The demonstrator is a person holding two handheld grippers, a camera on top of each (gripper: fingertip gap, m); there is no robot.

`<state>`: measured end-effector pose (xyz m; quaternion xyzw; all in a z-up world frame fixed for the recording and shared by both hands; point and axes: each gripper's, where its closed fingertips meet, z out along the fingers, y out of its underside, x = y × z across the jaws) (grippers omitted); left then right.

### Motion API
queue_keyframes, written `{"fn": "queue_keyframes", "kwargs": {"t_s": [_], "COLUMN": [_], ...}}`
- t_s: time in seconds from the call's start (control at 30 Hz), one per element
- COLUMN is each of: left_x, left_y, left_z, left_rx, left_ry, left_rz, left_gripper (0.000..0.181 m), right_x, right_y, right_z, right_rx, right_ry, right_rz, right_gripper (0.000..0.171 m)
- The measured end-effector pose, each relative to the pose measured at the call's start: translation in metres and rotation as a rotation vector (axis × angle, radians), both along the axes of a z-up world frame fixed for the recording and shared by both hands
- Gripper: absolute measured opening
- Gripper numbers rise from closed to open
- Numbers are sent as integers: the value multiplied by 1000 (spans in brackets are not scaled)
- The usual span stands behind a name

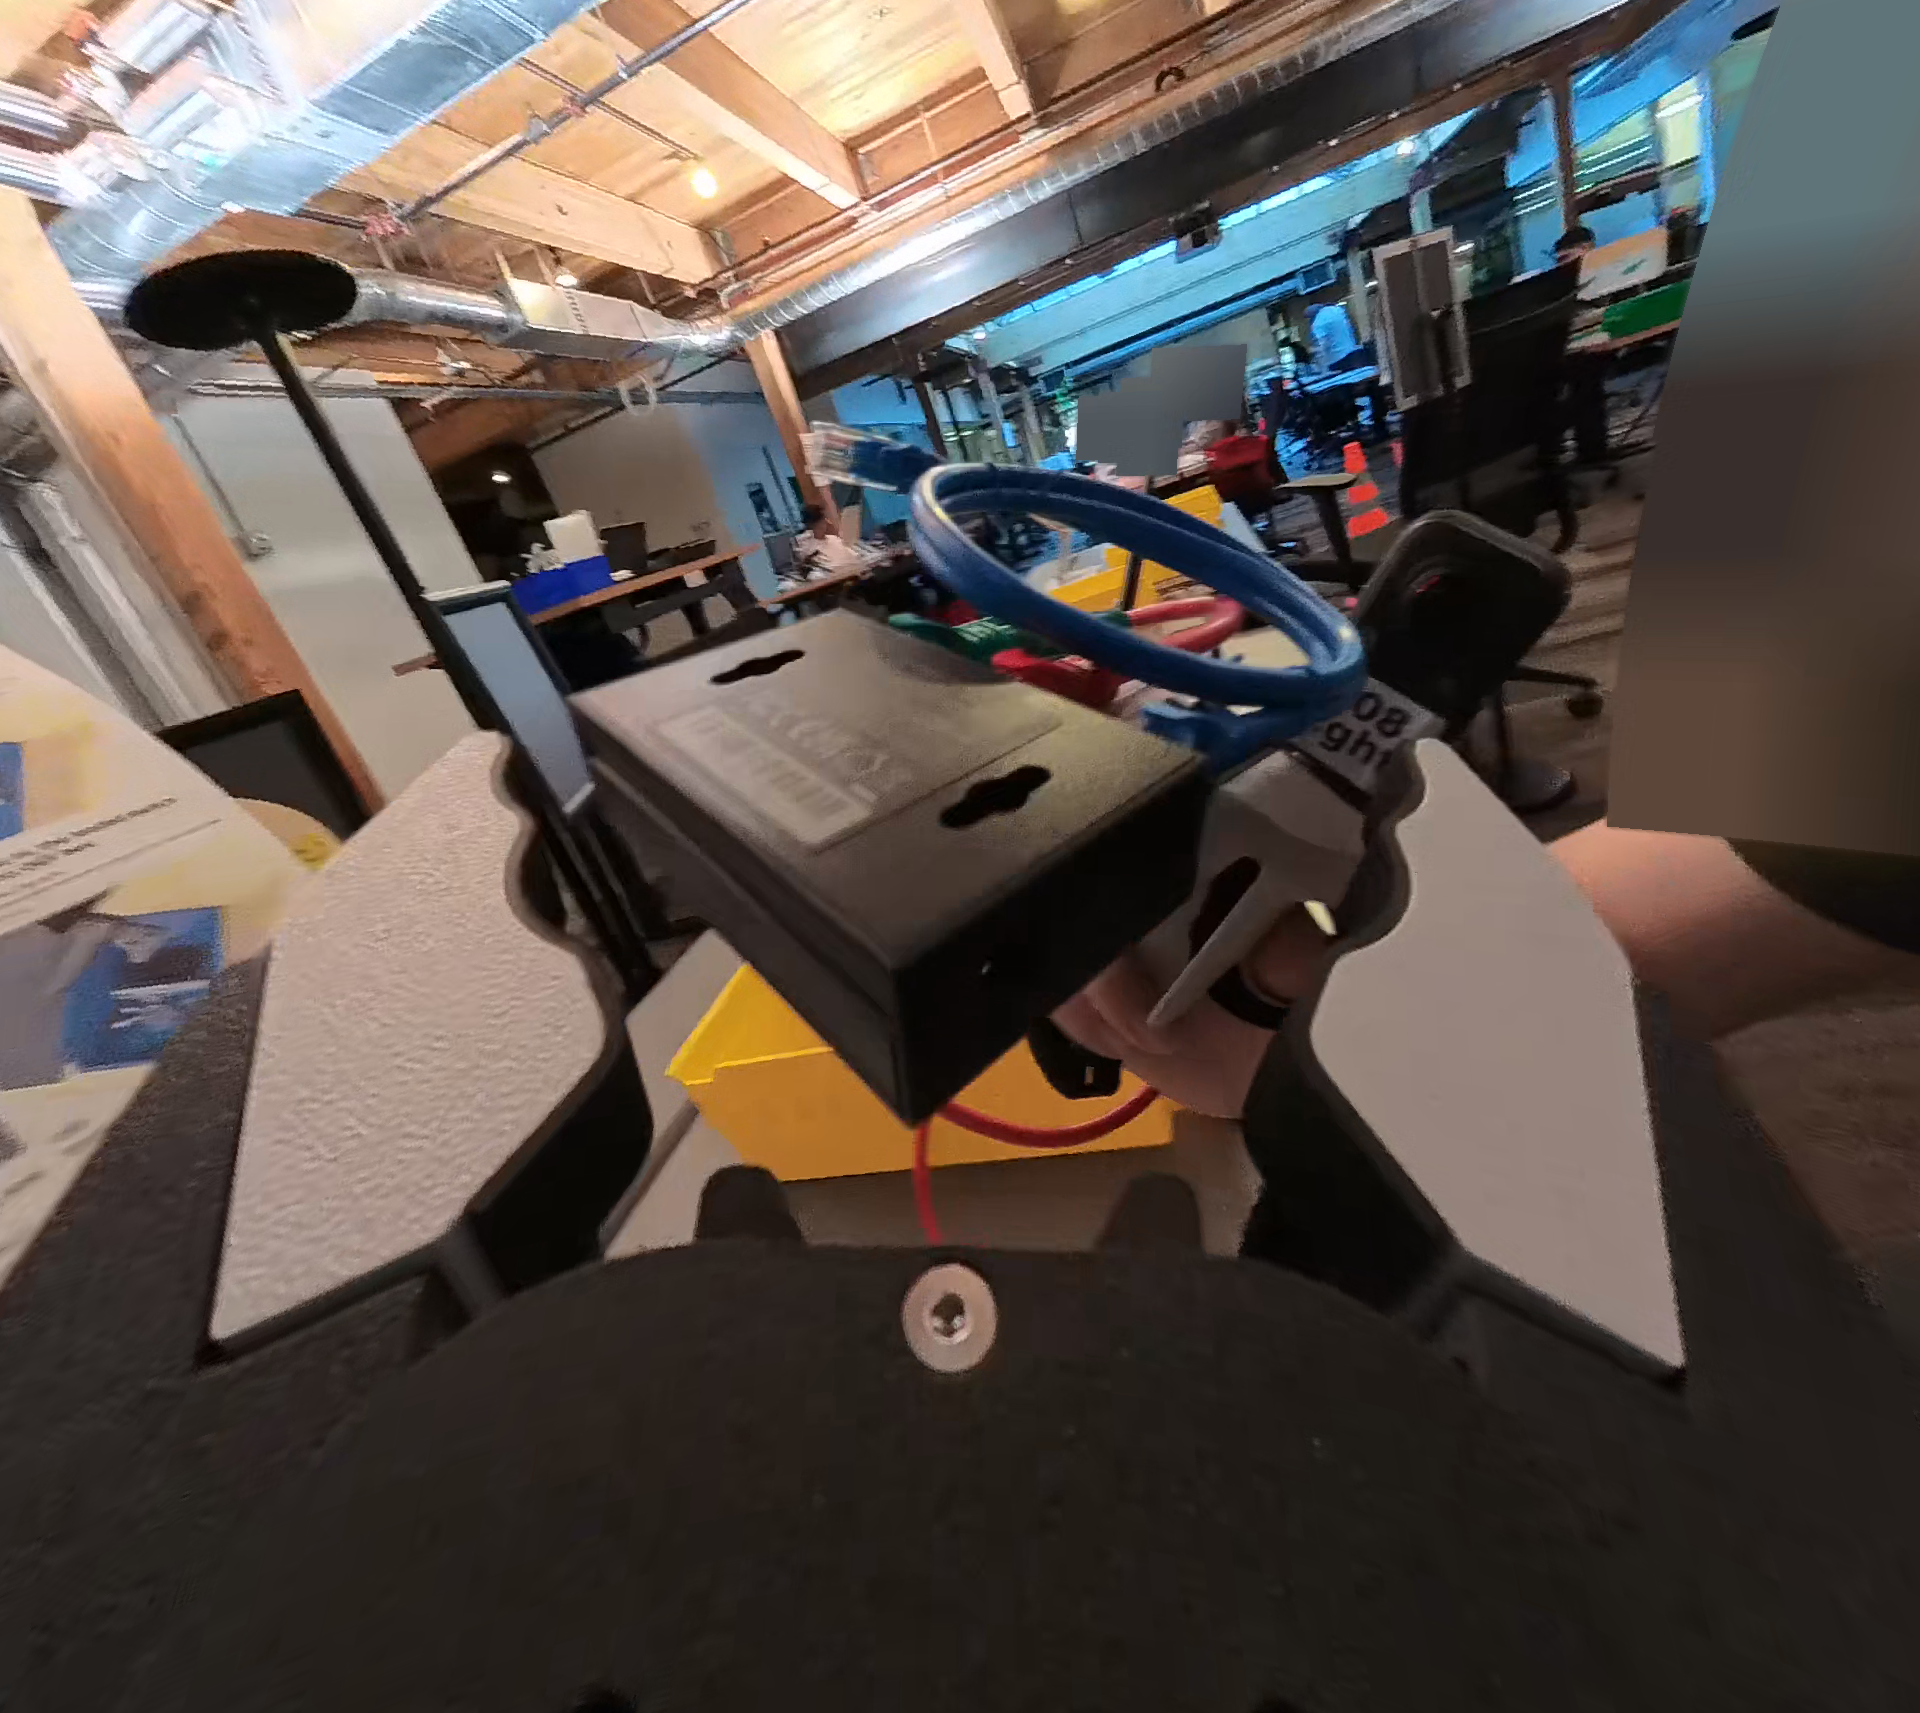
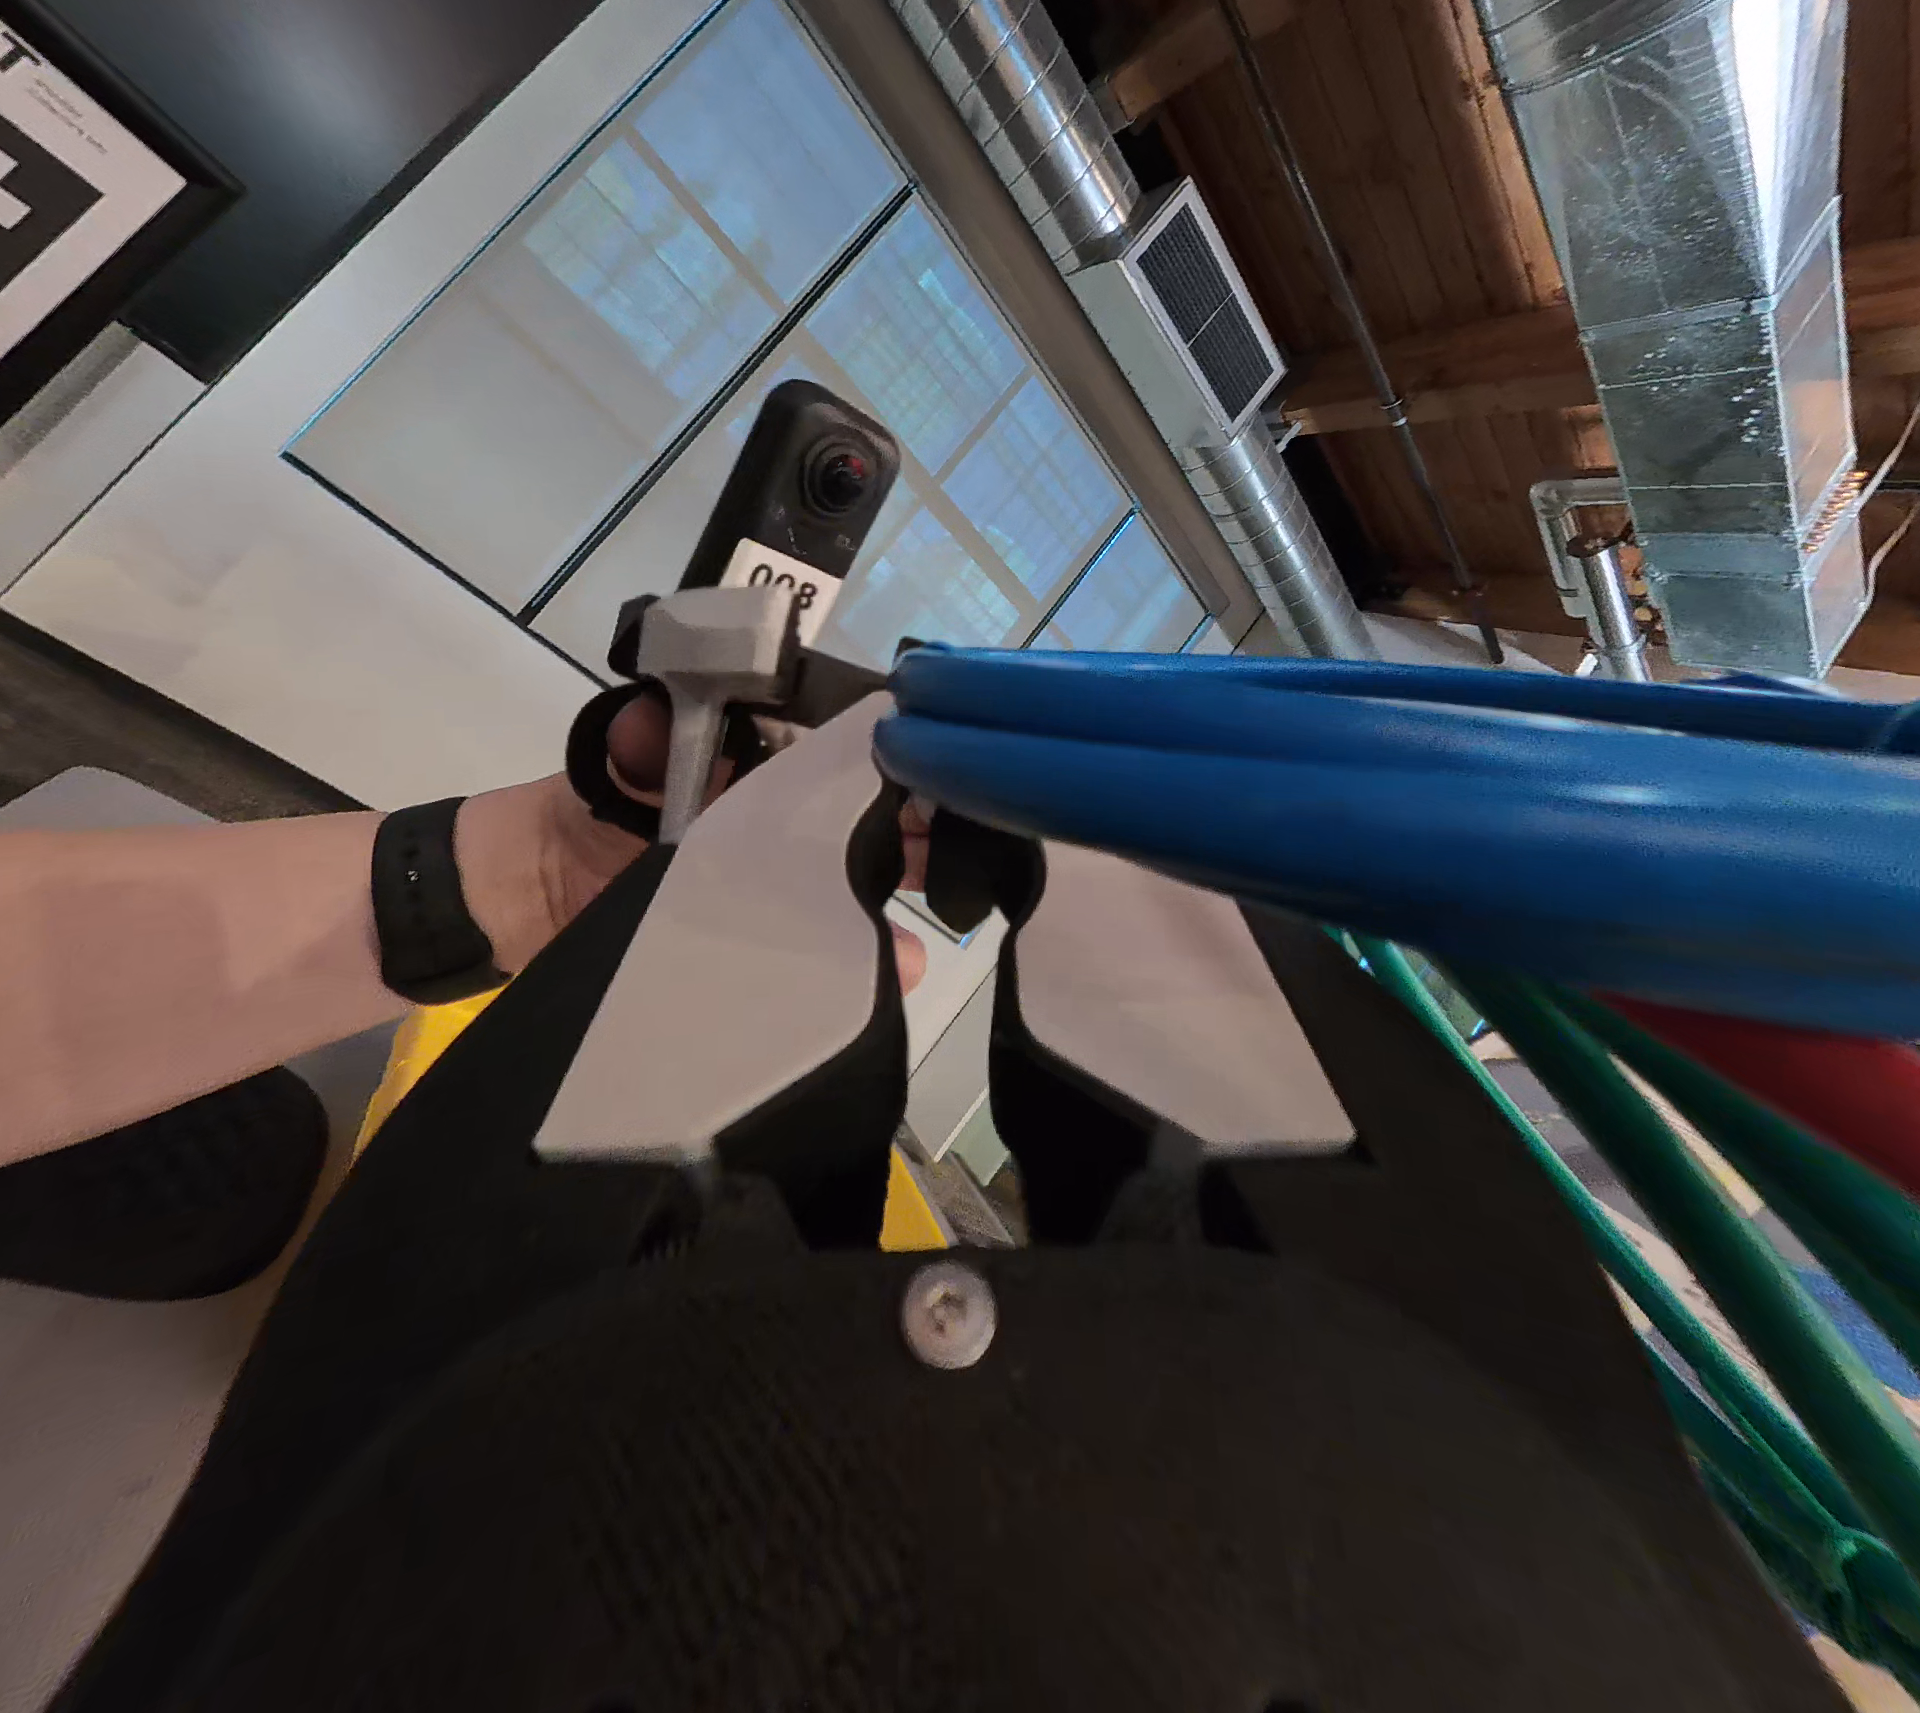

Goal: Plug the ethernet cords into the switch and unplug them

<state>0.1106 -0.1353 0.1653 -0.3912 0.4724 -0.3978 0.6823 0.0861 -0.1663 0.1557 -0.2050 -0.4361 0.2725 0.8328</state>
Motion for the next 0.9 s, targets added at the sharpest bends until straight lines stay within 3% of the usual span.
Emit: {"fn": "queue_keyframes", "kwargs": {"t_s": [0.17,0.53,0.9], "left_x": [6,11,15], "left_y": [1,12,4], "left_z": [-7,-3,9], "left_rx": [-47,-34,-33], "left_ry": [20,3,-87], "left_rz": [-16,139,108], "left_gripper": [145,146,145], "right_x": [-4,-8,-2], "right_y": [3,10,4], "right_z": [-4,-5,4], "right_rx": [-5,-78,-95], "right_ry": [-27,-62,-47], "right_rz": [-15,-35,-25], "right_gripper": [12,13,13]}}
